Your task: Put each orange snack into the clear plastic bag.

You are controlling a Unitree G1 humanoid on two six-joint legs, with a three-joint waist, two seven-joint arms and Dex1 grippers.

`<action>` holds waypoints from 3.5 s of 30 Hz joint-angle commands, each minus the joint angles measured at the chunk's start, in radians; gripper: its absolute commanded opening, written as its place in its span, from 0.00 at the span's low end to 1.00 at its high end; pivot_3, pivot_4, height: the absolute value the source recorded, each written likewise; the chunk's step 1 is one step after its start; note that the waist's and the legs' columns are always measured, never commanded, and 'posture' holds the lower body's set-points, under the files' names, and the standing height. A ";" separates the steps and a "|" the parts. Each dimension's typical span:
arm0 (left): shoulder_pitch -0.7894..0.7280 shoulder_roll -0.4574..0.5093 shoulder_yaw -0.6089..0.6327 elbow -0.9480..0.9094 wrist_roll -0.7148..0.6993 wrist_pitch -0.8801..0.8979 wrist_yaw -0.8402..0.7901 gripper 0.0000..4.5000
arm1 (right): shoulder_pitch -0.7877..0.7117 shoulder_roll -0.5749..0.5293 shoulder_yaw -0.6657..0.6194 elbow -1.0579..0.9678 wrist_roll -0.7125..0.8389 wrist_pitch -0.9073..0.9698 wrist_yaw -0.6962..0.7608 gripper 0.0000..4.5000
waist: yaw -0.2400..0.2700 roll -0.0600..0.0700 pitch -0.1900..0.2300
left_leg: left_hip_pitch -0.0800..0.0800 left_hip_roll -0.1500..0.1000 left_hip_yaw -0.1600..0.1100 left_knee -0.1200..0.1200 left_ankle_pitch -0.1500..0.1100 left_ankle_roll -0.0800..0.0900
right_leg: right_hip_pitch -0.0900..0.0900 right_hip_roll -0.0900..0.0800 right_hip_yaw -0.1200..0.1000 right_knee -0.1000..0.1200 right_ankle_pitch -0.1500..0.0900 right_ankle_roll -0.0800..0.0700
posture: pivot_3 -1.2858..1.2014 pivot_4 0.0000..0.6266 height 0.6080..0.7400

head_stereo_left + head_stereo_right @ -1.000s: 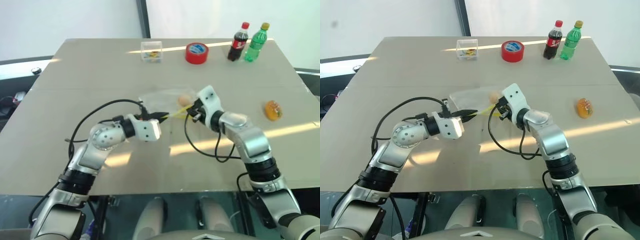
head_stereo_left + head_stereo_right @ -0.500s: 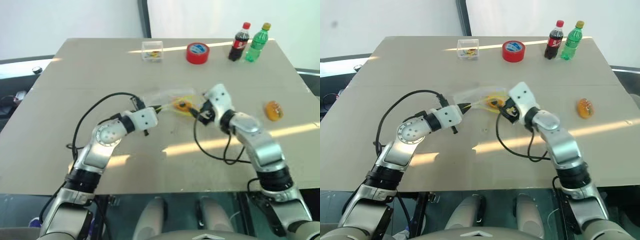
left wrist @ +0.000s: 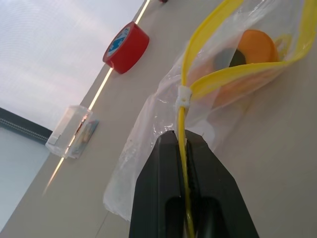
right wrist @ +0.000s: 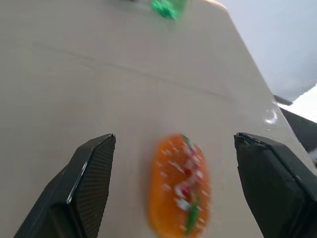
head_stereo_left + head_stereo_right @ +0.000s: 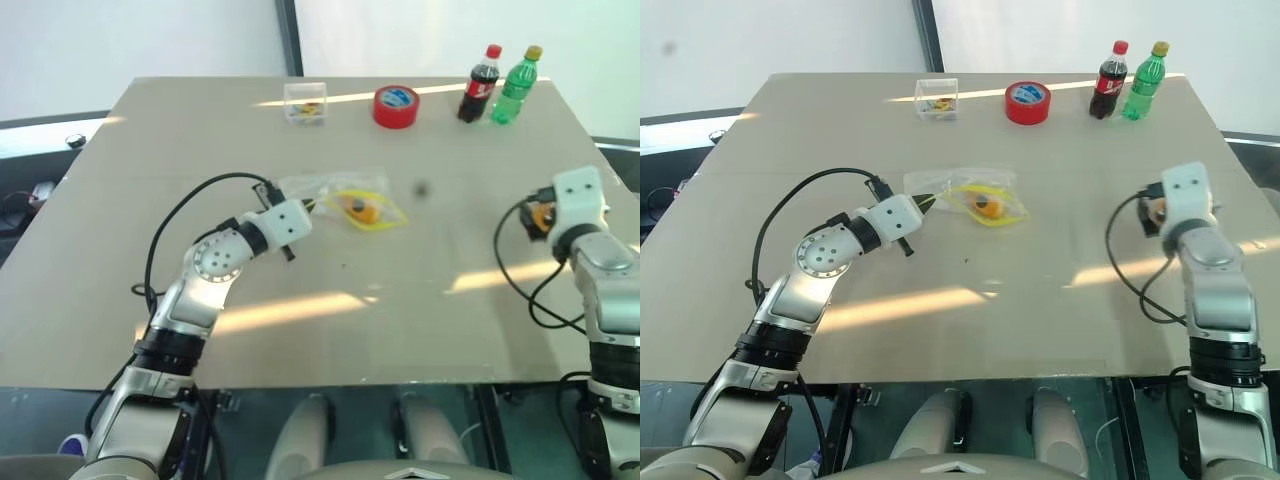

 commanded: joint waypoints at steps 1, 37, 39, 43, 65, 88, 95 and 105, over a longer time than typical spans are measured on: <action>-0.024 0.001 0.004 -0.012 -0.001 -0.016 0.007 0.00 | -0.052 -0.005 -0.024 0.116 0.000 -0.086 -0.026 0.86 | -0.002 0.000 0.000 | 0.000 0.000 0.000 0.000 0.000 0.000 | 0.000 0.000 0.000 0.000 0.000 0.000 | 0.52 0.24 1.00; -0.032 -0.016 0.007 -0.055 -0.025 -0.025 0.006 0.00 | -0.026 0.178 0.401 -0.519 0.278 0.140 0.203 0.32 | 0.012 0.000 0.000 | -0.001 0.001 -0.004 0.002 0.000 0.000 | 0.001 0.000 -0.003 -0.001 0.000 0.000 | 0.52 0.24 1.00; -0.018 -0.016 0.008 -0.077 -0.037 -0.050 -0.003 0.00 | -0.052 0.197 0.416 -0.472 0.270 0.143 0.200 0.32 | 0.011 0.000 0.000 | -0.001 0.001 -0.005 0.002 0.000 0.000 | 0.001 0.000 -0.003 -0.001 0.000 0.000 | 0.52 0.24 1.00; 0.005 -0.020 0.011 -0.117 -0.065 -0.082 -0.016 0.00 | -0.082 0.221 0.446 -0.375 0.245 0.123 0.208 0.32 | 0.007 0.000 0.000 | -0.001 0.001 -0.004 0.002 0.000 0.000 | 0.001 0.000 -0.003 -0.001 0.000 0.000 | 0.52 0.24 1.00; 0.125 0.039 -0.012 -0.168 -0.118 -0.205 -0.117 0.00 | -0.236 0.391 0.506 0.085 0.115 -0.193 0.287 0.38 | 0.001 0.001 0.000 | 0.000 0.000 -0.003 0.001 0.000 0.000 | 0.000 0.000 -0.002 0.000 0.000 0.000 | 0.52 0.24 1.00; 0.054 -0.020 0.058 -0.135 -0.181 0.036 -0.075 0.00 | -0.028 0.033 0.584 -0.120 -0.283 -0.446 0.233 0.71 | -0.001 0.001 0.001 | 0.000 0.001 -0.003 0.001 0.000 0.000 | 0.001 0.001 -0.002 0.000 0.000 0.000 | 0.52 0.24 1.00; 0.051 -0.019 0.060 -0.132 -0.179 0.031 -0.070 0.00 | -0.085 0.089 0.569 -0.023 -0.285 -0.547 0.226 0.48 | 0.005 0.001 0.001 | 0.000 0.001 -0.003 0.001 0.000 0.000 | 0.001 0.001 -0.002 -0.001 0.000 0.000 | 0.52 0.24 1.00; 0.026 -0.016 0.085 -0.125 -0.195 0.031 -0.061 0.00 | -0.136 0.086 0.457 -0.064 -0.240 -0.528 0.231 0.01 | 0.004 0.001 0.001 | 0.000 0.000 -0.003 0.001 0.000 0.000 | 0.001 0.000 -0.002 -0.001 0.000 0.000 | 0.52 0.24 1.00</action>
